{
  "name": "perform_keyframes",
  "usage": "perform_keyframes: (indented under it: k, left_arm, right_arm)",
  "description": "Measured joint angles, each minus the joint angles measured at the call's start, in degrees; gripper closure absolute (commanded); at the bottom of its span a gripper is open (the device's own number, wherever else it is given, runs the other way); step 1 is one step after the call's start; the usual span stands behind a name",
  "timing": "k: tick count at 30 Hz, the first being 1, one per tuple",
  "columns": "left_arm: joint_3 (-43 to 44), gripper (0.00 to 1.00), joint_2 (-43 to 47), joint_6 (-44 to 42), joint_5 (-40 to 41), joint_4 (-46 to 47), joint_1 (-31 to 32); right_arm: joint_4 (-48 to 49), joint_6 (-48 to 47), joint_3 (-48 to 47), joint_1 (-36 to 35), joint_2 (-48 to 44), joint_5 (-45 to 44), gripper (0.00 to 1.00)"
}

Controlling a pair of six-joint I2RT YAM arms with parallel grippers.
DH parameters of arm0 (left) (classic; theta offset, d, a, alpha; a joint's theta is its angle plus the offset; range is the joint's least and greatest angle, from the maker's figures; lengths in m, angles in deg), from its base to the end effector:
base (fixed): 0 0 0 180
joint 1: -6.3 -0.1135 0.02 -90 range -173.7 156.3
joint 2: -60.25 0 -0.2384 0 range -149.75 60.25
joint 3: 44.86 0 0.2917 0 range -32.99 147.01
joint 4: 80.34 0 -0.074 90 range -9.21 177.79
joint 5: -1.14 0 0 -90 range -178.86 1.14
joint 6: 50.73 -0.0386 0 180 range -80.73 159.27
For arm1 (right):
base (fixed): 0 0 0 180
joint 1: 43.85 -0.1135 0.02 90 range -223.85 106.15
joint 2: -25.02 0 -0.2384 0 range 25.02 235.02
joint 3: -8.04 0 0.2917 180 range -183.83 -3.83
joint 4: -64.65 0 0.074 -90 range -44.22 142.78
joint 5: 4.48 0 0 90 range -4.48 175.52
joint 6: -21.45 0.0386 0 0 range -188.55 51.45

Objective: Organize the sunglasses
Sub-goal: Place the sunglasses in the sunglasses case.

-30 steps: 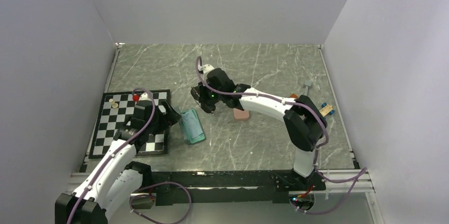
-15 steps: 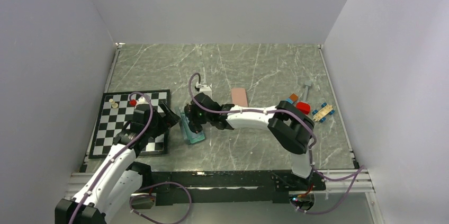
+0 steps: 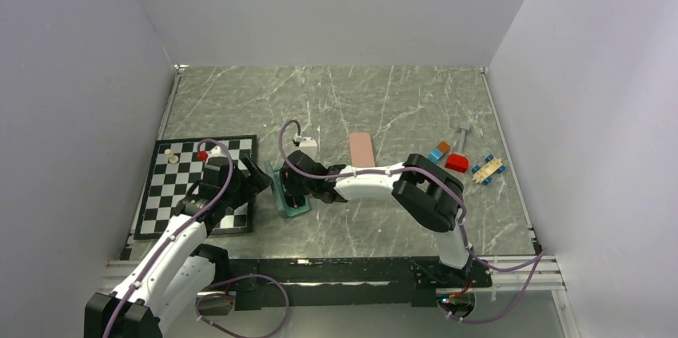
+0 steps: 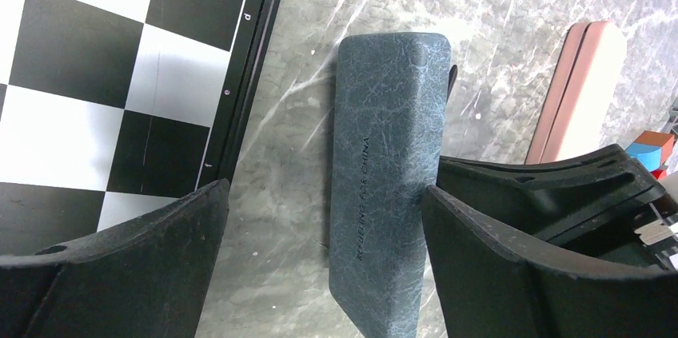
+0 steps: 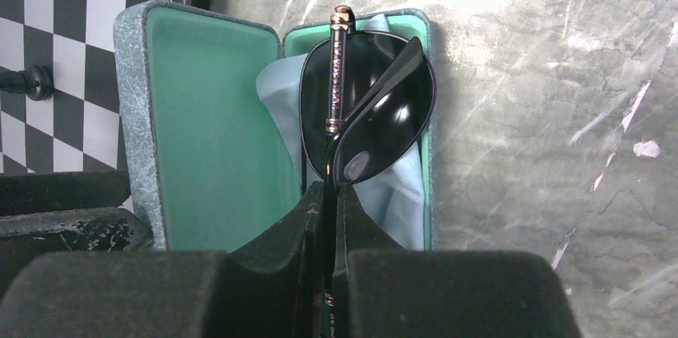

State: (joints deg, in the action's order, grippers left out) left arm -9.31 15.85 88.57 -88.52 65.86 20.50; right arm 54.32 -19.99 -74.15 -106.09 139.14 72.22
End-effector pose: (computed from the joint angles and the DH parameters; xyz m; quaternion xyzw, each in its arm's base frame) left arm 0.2140 -0.0539 0.1591 -0.2773 0.8728 -0.2090 0.3429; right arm 0.2163 0.3919 0.1018 -0.0616 0.9074 0.2707 0.3154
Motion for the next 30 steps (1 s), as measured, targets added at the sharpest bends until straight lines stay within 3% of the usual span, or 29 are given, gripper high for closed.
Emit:
perform_keyframes:
  k: [5, 12, 22, 30]
  left_arm:
    - [-0.1, 0.09, 0.1, 0.0, 0.0, 0.2, 0.0]
    - [-1.1, 0.13, 1.5, 0.4, -0.7, 0.7, 0.0]
    - [-1.6, 0.24, 2.6, 1.2, -1.1, 0.6, -0.1]
    - [-1.9, 0.25, 3.3, 1.4, -1.2, 0.4, -0.1]
  right_arm:
    - [-0.2, 0.7, 0.0, -0.2, 0.0, -0.2, 0.67]
    - [-0.7, -1.0, 0.0, -0.2, 0.0, -0.5, 0.51]
    - [-1.0, -5.7, 0.5, 0.0, -5.4, -0.7, 0.55]
    - [-1.1, -9.0, 3.4, 3.9, -8.0, 0.6, 0.62]
